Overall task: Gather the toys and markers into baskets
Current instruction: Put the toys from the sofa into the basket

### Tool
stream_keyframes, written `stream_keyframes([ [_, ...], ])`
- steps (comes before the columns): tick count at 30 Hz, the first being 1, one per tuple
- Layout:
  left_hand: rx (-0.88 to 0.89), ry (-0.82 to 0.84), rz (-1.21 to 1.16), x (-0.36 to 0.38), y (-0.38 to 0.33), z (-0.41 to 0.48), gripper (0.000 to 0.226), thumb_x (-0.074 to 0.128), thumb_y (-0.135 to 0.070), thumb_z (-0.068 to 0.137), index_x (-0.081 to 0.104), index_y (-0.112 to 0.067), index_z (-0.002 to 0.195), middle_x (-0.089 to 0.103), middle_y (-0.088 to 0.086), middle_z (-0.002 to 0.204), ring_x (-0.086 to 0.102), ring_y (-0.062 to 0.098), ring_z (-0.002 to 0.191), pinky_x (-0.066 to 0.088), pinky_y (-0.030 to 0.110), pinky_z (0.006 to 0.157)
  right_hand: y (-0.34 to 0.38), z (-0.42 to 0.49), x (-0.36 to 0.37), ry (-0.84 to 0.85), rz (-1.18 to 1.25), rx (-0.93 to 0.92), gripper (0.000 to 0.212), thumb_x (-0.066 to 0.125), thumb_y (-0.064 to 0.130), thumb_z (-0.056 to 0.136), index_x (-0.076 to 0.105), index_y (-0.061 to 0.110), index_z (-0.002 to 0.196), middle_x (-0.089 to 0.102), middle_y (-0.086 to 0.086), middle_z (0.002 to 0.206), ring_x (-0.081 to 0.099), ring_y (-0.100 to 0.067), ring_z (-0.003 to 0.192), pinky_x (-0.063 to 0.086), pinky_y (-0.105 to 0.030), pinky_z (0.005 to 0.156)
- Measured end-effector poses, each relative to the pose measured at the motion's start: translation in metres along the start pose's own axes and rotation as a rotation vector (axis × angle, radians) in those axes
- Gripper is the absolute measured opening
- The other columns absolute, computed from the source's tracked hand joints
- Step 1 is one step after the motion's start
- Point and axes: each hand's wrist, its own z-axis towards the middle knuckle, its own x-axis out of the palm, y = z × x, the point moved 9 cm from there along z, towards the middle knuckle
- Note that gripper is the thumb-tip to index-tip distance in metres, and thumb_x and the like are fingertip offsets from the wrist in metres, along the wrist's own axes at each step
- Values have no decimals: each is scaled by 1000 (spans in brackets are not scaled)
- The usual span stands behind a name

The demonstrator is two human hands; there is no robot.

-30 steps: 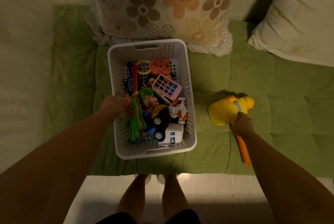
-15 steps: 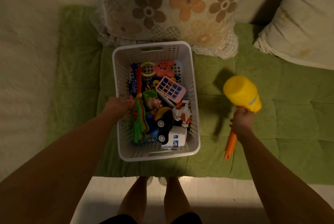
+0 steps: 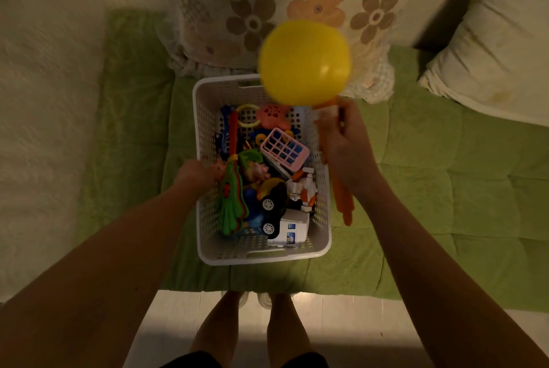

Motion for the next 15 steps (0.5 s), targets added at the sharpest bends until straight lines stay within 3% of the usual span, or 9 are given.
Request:
stream_keyframes([
  [2,-12,-5,-10,1,3,2,33,49,-16,97,42,-9,65,44,5,67,45,16,61,41,30,62,10,-5,33,134,-11,-8,27,48,36,100,49,20,122,63,3,99,62,-12,79,53,-35,63],
  [5,-10,6,4,1,4,4,34,47,-11,97,42,-8,63,42,5,65,44,16,61,36,26,53,6,-10,73,256,-130,20,36,50,34,99,44,18,131,59,0,112,58,-13,91,45,-32,74],
  [8,0,32,-15,2,6,8,31,51,-16,96,47,-3,68,45,6,66,46,19,63,38,25,56,-12,-14,96,293,-242,84,33,50,25,99,42,10,127,55,-7,109,56,-21,93,46,-38,78],
  [10,14,42,-65,3,8,11,26,59,-23,92,53,-4,74,50,7,71,51,22,75,41,29,66,-27,-15,105,280,-294,125,37,49,22,99,39,6,130,52,-13,120,53,-28,109,45,-38,89],
  [15,38,46,-156,3,10,14,27,65,-20,88,51,-13,65,51,3,68,51,17,67,44,28,67,-57,-13,122,283,-420,186,55,50,19,99,25,4,146,39,-18,141,43,-33,125,36,-41,98],
])
